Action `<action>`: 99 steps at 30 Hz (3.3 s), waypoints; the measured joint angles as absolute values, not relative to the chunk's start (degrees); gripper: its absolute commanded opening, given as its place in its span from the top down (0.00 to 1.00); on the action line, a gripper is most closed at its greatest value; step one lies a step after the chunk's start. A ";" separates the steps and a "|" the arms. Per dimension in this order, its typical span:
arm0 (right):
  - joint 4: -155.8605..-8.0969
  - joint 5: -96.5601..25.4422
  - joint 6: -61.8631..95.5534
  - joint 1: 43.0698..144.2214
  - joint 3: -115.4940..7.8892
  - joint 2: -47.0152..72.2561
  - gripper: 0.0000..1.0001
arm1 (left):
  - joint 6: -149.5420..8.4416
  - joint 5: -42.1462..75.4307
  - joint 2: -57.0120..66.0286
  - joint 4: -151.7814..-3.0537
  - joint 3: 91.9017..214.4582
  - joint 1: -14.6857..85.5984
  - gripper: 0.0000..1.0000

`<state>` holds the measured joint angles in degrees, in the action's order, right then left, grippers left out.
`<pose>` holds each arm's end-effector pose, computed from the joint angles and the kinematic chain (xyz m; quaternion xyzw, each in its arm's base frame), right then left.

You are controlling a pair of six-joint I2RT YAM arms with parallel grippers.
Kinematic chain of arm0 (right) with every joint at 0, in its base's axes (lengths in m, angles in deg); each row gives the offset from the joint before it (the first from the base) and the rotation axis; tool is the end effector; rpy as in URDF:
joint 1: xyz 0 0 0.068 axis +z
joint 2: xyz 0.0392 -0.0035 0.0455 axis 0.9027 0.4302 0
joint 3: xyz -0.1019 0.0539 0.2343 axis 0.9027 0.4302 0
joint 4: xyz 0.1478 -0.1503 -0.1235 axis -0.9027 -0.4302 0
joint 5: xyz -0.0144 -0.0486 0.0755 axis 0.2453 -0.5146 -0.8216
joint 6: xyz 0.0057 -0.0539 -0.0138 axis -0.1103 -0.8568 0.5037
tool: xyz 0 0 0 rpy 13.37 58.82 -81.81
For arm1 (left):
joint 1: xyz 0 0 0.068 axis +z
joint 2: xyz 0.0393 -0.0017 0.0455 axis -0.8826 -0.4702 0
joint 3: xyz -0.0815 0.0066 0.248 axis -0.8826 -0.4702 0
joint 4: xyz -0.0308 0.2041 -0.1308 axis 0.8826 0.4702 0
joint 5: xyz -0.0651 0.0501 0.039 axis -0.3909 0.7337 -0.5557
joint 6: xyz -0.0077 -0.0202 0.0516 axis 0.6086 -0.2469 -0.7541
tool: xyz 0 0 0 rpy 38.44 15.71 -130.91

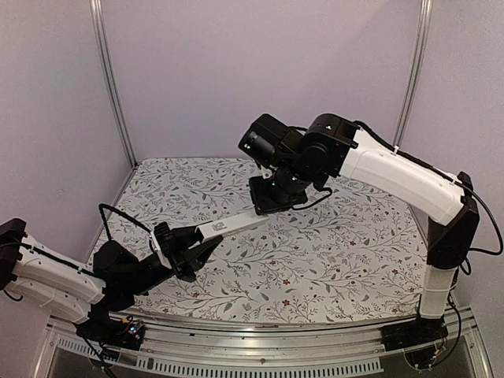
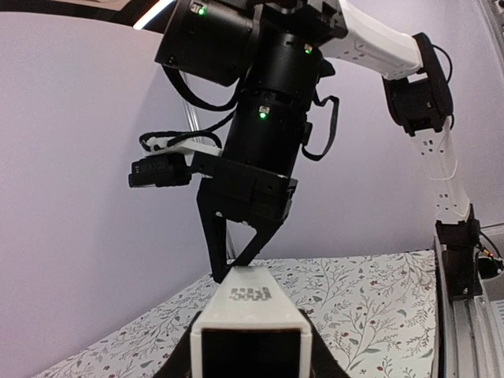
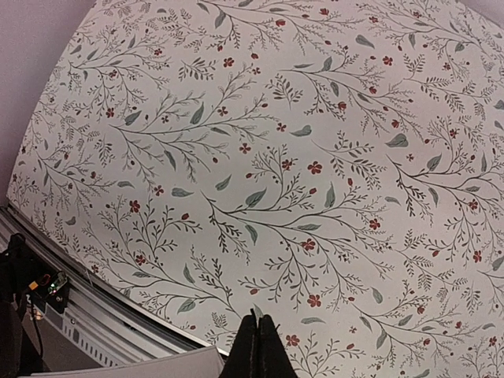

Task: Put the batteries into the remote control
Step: Pass from the left arm to the right

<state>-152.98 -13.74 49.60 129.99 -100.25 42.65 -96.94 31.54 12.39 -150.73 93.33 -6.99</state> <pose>0.1649 0.3386 0.3535 -0.1846 0.9425 0.1270 0.2478 0.0787 -0.1923 0.2332 0.3459 0.4570 -0.3431 0.7442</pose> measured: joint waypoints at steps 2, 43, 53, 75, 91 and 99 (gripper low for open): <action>-153.06 -13.31 49.23 129.97 -100.67 43.35 1.00 | -96.92 31.97 12.39 -150.71 93.13 -6.99 1.00; -104.15 -16.72 -21.83 132.96 -52.12 5.30 0.14 | -73.49 40.24 21.37 -125.05 104.04 -7.04 1.00; -87.86 -16.24 -39.25 136.42 -47.99 13.30 0.14 | -72.44 41.11 21.28 -123.72 104.56 -7.04 1.00; -73.37 -5.57 -49.39 136.44 -42.90 18.08 0.76 | -71.74 41.37 21.31 -123.89 104.63 -7.01 1.00; -71.08 -4.45 -48.69 136.53 -42.70 18.30 0.92 | -70.80 42.62 21.31 -124.48 105.11 -6.99 0.33; -71.80 -5.59 -43.07 135.98 -42.70 18.26 0.92 | -74.99 43.58 23.16 -125.38 105.09 -6.93 0.00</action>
